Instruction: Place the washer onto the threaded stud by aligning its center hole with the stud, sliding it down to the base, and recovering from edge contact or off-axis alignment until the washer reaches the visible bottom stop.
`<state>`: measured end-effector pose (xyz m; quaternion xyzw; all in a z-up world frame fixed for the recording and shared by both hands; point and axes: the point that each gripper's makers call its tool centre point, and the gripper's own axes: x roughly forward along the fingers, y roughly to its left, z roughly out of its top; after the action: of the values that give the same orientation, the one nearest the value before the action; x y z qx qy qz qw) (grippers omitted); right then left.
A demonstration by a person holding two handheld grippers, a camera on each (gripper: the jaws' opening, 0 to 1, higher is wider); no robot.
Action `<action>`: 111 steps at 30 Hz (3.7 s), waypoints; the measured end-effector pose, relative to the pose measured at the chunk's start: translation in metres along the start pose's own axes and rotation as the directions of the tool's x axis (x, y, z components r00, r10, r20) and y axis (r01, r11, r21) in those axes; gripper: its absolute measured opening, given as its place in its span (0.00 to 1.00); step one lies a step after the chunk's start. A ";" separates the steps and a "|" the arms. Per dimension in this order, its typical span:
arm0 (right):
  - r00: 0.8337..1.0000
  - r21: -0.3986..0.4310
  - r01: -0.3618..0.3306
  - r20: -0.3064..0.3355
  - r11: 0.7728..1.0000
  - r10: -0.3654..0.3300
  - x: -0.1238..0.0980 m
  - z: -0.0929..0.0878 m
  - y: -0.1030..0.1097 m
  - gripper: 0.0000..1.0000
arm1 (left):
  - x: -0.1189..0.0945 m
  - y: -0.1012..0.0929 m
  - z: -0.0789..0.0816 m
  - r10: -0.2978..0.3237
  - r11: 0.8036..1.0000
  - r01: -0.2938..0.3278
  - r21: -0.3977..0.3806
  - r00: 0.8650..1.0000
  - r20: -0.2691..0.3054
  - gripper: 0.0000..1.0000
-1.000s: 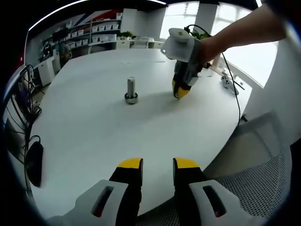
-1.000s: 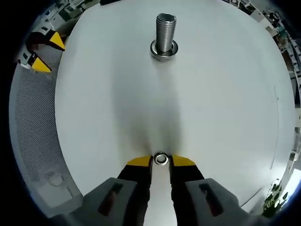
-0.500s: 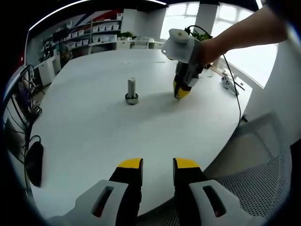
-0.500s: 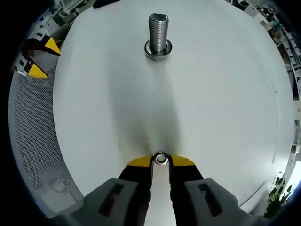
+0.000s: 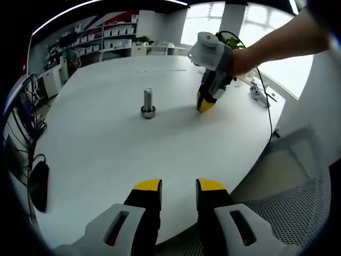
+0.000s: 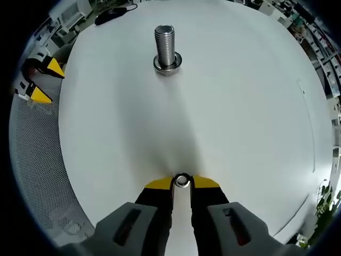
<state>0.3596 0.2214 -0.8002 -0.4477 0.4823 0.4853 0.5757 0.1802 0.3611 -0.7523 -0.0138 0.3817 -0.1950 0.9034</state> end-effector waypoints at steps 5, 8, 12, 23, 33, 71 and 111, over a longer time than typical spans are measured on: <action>1.000 -0.018 -0.002 0.014 1.000 0.002 0.000 0.003 0.001 0.13 | 0.000 0.000 0.000 0.000 1.000 0.000 0.002 1.000 -0.003 0.23; 1.000 -0.007 -0.008 0.028 1.000 0.008 0.000 0.005 0.003 0.13 | 0.000 0.001 0.000 0.003 1.000 -0.003 0.002 1.000 -0.001 0.23; 0.999 -0.008 -0.012 0.040 1.000 0.013 0.000 0.007 0.006 0.13 | 0.000 0.000 -0.001 0.003 1.000 -0.003 0.003 1.000 -0.005 0.23; 0.991 0.033 -0.015 0.136 0.999 0.010 -0.020 0.020 0.009 0.13 | 0.001 0.001 -0.002 0.006 1.000 -0.006 0.004 1.000 -0.010 0.23; 0.979 0.053 0.003 0.205 0.999 -0.014 -0.042 0.022 0.004 0.13 | 0.000 0.002 -0.001 0.011 1.000 -0.011 0.002 1.000 -0.009 0.23; 0.952 0.124 0.097 0.279 0.988 -0.129 -0.075 -0.010 -0.030 0.14 | 0.000 0.001 -0.002 0.012 1.000 -0.012 0.011 1.000 -0.015 0.23; 0.982 0.139 0.022 0.181 0.990 -0.047 -0.023 -0.018 -0.027 0.14 | 0.001 0.001 -0.005 0.005 1.000 -0.005 0.004 1.000 -0.027 0.23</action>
<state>0.3829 0.1977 -0.7789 -0.3689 0.4513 0.4802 0.6554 0.1779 0.3619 -0.7567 -0.0083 0.3936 -0.1937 0.8986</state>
